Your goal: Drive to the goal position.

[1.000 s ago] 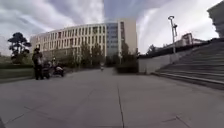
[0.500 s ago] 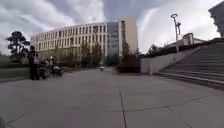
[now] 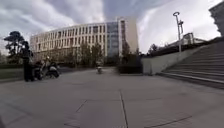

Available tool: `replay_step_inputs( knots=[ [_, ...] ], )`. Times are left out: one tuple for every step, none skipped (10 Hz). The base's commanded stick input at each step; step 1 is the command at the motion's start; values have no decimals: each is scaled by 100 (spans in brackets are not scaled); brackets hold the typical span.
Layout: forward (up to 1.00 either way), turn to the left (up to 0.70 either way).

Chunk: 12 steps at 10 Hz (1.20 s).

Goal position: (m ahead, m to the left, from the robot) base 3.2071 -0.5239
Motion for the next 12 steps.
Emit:
replay_step_inputs(
  knots=[
    [85, 0],
    [85, 0],
    [85, 0],
    [85, 0],
    [85, 0],
    [85, 0],
    [85, 0],
    [85, 0],
    [85, 0],
    [85, 0],
    [85, 0],
    [85, 0]
  ],
)
